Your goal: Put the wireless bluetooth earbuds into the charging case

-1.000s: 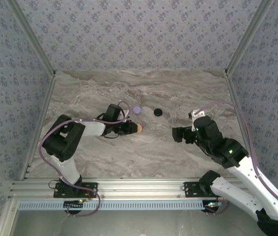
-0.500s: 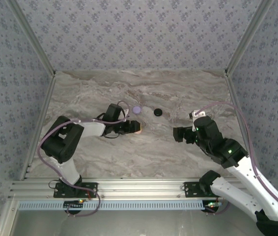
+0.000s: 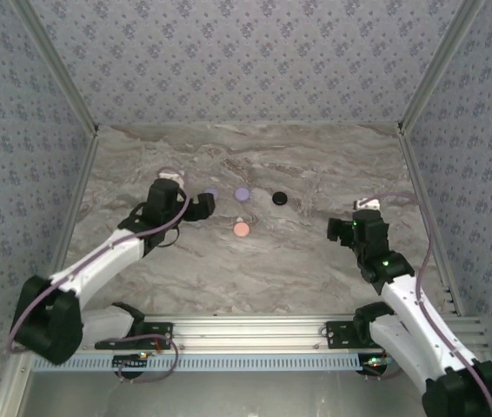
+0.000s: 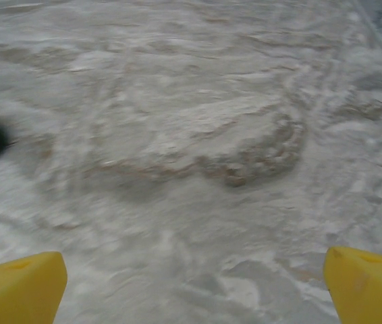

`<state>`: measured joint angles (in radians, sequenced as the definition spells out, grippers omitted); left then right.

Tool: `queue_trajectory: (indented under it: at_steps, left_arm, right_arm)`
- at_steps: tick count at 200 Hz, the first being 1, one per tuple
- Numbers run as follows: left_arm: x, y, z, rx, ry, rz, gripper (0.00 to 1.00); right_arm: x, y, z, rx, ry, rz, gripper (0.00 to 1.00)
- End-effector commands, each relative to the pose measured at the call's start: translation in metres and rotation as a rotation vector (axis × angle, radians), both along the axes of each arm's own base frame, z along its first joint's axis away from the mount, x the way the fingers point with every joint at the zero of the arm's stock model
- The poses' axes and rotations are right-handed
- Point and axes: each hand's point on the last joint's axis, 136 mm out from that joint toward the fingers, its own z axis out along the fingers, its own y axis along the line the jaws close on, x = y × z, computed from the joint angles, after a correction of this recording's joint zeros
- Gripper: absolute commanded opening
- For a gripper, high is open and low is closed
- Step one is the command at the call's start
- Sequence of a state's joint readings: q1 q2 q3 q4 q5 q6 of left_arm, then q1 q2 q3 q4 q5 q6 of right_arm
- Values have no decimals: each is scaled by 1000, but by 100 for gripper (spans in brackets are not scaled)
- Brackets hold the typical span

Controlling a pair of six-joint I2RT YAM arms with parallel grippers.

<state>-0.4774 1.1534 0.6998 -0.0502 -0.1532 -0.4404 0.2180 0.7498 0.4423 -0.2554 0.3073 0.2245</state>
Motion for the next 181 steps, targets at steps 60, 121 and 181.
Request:
queue_trajectory:
  at_steps: [60, 121, 181]
  left_arm:
    - [2, 111, 0, 373, -246, 293, 99]
    - [13, 130, -19, 425, -333, 258, 99]
    - [30, 141, -38, 349, -378, 198, 99]
  right_arm:
    - [60, -44, -25, -13, -169, -30, 100]
    - [104, -16, -22, -24, -268, 177, 100]
    - [117, -23, -51, -17, -201, 142, 100]
